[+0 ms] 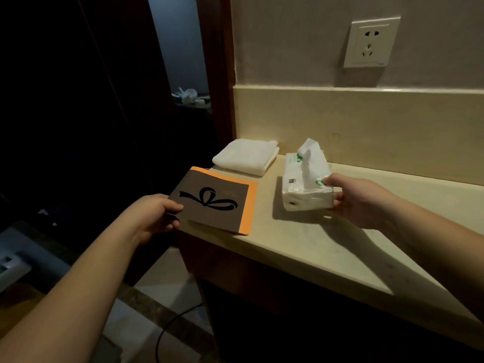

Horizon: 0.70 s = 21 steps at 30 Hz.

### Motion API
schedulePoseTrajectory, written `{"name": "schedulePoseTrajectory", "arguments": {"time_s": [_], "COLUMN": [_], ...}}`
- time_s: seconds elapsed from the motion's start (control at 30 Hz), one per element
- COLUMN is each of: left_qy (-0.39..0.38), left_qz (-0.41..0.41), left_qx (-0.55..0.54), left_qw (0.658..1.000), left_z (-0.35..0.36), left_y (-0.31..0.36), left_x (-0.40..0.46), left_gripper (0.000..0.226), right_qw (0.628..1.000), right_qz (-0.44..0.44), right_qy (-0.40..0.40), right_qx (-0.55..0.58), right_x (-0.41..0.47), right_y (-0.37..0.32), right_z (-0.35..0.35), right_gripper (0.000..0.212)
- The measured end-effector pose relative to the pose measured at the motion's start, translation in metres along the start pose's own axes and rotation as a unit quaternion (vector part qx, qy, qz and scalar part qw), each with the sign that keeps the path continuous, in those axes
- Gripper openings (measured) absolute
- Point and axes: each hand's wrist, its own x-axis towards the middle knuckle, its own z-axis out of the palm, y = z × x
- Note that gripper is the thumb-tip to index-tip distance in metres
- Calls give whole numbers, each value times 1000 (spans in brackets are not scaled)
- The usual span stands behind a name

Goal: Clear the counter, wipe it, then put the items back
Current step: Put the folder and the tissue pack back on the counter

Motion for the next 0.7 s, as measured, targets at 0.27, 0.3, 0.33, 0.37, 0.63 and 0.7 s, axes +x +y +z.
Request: {"name": "schedulePoseTrajectory", "arguments": {"time_s": [0.27,0.3,0.33,0.37,0.63,0.7], "left_qy": [70,74,75,62,-46,-44], "left_qz": [121,135,151,162,198,206], "left_qx": [203,233,261,278,351,353], "left_qw": [969,960,950,945,914,912], "left_z": [-9,-11,-13,-16,-20,-18], "left_y": [-24,-27,-30,-34,-39,-36], "left_x": [71,75,79,82,89,86], "left_gripper": [64,68,73,78,84,81], "right_qw": [997,994,988,981,925,884], "right_qz": [-22,-32,-45,-59,-136,-170], "right_qy": [78,96,117,136,110,119], "right_qx": [-19,-51,-90,-123,-337,-420], "right_x": [47,53,58,63,53,50], "right_y": [-1,2,5,9,19,20], "right_z": [42,43,42,41,45,50], "right_gripper": [16,22,29,36,73,70]}}
